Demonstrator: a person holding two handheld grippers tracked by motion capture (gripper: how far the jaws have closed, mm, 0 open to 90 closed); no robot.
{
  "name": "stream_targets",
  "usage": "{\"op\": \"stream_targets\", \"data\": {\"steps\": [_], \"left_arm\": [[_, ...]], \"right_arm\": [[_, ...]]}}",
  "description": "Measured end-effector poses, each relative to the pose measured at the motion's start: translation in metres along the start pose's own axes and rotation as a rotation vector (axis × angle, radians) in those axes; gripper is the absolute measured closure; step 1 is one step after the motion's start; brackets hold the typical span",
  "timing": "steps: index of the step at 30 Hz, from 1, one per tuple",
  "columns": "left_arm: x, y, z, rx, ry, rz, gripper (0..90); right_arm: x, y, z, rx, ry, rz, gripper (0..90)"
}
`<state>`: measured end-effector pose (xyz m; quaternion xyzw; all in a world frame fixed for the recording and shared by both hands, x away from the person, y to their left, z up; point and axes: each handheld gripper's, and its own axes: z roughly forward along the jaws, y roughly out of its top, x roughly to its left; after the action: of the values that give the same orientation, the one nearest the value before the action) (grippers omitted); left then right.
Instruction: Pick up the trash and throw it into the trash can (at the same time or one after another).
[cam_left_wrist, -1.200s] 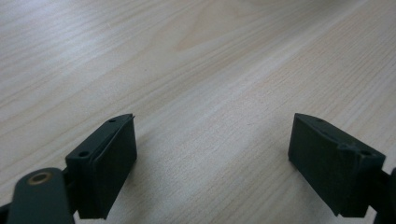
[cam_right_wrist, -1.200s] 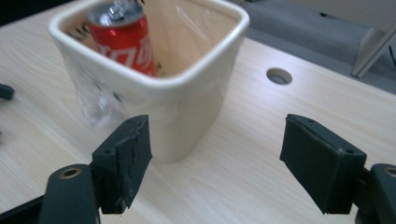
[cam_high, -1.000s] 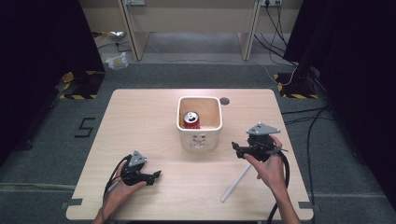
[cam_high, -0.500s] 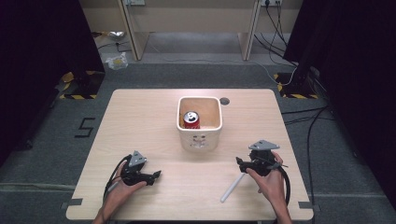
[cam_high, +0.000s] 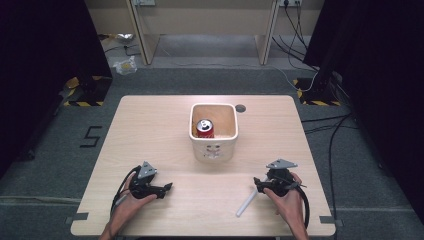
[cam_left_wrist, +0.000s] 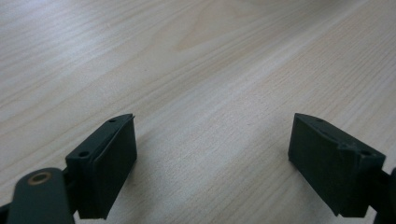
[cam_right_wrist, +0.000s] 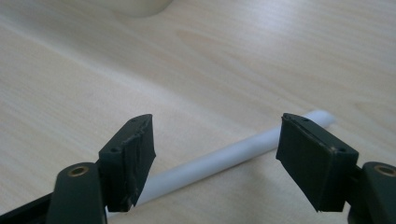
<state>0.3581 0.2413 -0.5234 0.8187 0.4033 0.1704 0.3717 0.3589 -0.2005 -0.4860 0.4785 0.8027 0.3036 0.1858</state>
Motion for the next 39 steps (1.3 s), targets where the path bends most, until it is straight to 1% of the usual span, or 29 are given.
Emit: {"op": "stream_targets", "data": {"steps": [2, 6, 7, 9, 11, 14, 16, 17, 20, 25, 33, 34, 35, 38, 39], "left_arm": [[0.000, 0.000, 0.000, 0.000, 0.000, -0.001, 14.4], [0.000, 0.000, 0.000, -0.001, 0.000, -0.001, 14.4], [0.000, 0.000, 0.000, -0.001, 0.000, -0.001, 14.4], [0.000, 0.000, 0.000, -0.001, 0.000, -0.001, 14.4], [0.000, 0.000, 0.000, 0.000, 0.000, 0.000, 14.4], [0.000, 0.000, 0.000, -0.001, 0.000, -0.001, 14.4], [0.000, 0.000, 0.000, -0.001, 0.000, -0.001, 14.4], [0.000, 0.000, 0.000, -0.001, 0.000, -0.001, 14.4], [0.000, 0.000, 0.000, -0.001, 0.000, -0.001, 14.4], [0.000, 0.000, 0.000, 0.000, 0.000, 0.000, 14.4], [0.000, 0.000, 0.000, 0.001, 0.000, 0.001, 14.4], [0.000, 0.000, 0.000, 0.001, 0.000, 0.000, 14.4], [0.000, 0.000, 0.000, 0.001, 0.000, 0.000, 14.4], [0.000, 0.000, 0.000, 0.000, 0.000, 0.000, 14.4], [0.000, 0.000, 0.000, 0.000, 0.000, -0.001, 14.4]], "right_arm": [[0.006, -0.005, 0.000, 0.022, 0.011, -0.006, 29.5], [0.010, -0.009, 0.002, 0.033, 0.024, -0.003, 29.9], [0.011, -0.011, 0.004, 0.037, 0.025, 0.005, 30.3], [0.010, -0.013, 0.008, 0.051, 0.027, 0.006, 31.0], [0.010, -0.015, 0.008, 0.048, 0.022, 0.007, 32.6], [0.009, -0.016, 0.006, 0.043, 0.021, 0.013, 36.5], [0.008, -0.017, 0.006, 0.039, 0.014, -0.007, 40.5], [0.008, -0.017, 0.006, 0.035, 0.017, -0.009, 44.0], [0.003, -0.015, 0.006, 0.028, 0.029, -0.017, 54.4], [-0.007, -0.012, 0.010, 0.015, 0.040, -0.021, 65.3], [-0.017, -0.003, 0.017, 0.013, 0.049, -0.017, 71.8], [-0.019, -0.001, 0.019, 0.010, 0.051, -0.018, 72.5], [-0.022, 0.000, 0.022, -0.010, 0.065, -0.007, 73.6], [-0.025, 0.001, 0.024, -0.017, 0.069, 0.004, 73.4], [-0.026, 0.002, 0.024, -0.015, 0.061, 0.002, 71.0]]}}
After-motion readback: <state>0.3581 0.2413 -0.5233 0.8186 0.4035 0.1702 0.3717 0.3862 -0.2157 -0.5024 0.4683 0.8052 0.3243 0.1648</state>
